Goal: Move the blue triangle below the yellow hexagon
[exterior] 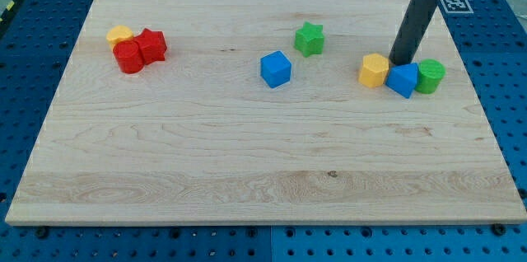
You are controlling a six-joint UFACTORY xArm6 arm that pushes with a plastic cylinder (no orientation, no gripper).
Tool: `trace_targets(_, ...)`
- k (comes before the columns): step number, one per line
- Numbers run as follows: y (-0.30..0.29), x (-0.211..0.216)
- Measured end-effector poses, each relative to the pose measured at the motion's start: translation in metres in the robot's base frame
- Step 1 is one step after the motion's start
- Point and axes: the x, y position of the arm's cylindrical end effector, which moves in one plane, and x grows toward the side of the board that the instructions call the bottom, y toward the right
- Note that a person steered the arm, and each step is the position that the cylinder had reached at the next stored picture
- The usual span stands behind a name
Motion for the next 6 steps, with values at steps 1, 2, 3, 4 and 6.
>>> trace_targets(1,0.044,0.007)
trace_targets(2,0.053,0.038)
trace_targets(3,0.016,0.042)
trace_targets(4,-0.023,0.044)
trace_targets(6,-0.041,0.059)
